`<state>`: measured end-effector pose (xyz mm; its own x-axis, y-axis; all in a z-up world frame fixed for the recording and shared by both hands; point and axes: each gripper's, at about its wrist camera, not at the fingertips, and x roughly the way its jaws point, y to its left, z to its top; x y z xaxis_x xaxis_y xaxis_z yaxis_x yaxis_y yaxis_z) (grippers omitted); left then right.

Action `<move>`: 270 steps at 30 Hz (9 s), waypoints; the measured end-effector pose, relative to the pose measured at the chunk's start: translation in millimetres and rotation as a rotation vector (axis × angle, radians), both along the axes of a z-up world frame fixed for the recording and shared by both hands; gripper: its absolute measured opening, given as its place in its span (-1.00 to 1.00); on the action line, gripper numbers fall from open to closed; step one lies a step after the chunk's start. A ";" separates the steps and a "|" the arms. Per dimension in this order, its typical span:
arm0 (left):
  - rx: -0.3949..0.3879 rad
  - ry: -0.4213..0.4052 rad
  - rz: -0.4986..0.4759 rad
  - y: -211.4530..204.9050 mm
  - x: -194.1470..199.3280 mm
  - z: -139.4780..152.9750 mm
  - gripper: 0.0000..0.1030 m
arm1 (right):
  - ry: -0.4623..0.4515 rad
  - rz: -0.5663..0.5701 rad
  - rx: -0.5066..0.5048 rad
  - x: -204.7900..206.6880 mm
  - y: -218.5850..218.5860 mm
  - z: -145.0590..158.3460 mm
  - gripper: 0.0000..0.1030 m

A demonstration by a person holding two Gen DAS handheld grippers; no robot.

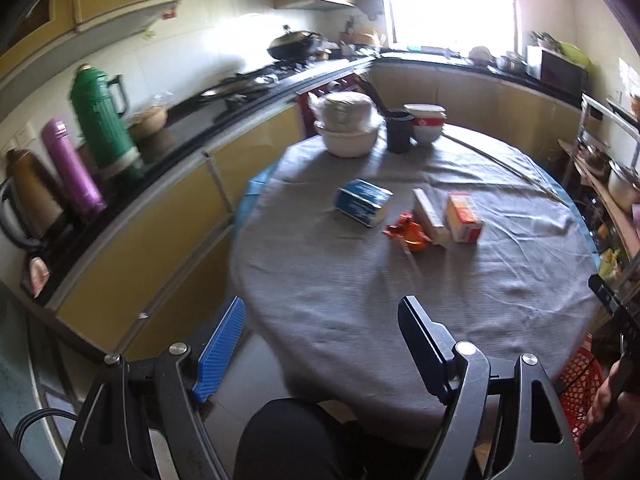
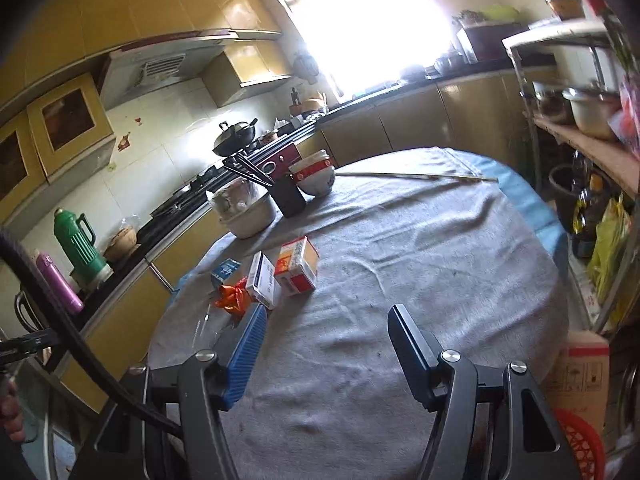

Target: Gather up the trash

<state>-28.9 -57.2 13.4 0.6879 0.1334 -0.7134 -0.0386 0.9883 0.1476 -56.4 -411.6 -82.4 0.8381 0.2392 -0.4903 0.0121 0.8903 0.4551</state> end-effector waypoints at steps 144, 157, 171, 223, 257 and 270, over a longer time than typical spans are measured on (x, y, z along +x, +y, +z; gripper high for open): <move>-0.047 0.131 -0.888 -252.1 -37.0 -84.8 -0.14 | 0.285 -0.356 0.038 -160.8 -82.6 -52.1 -0.01; -0.057 0.019 -0.968 -288.9 -77.7 -86.9 -0.14 | 0.258 -0.424 -0.070 -202.6 -73.2 -50.7 -0.01; -0.016 0.037 -1.078 -294.3 -100.4 -98.5 0.03 | 0.279 -0.452 -0.012 -203.2 -79.5 -53.1 0.21; -0.181 -0.137 -0.184 65.8 19.8 -59.5 0.43 | 0.253 0.058 -0.416 -13.3 203.7 1.7 0.38; 0.089 -0.170 -0.121 6.0 -9.0 -14.6 0.43 | -0.326 -0.143 -0.495 -94.9 89.2 70.0 0.72; 0.027 -0.352 -0.107 -12.5 -37.4 54.6 0.48 | -0.418 -0.234 -0.041 -101.5 -29.4 172.6 0.94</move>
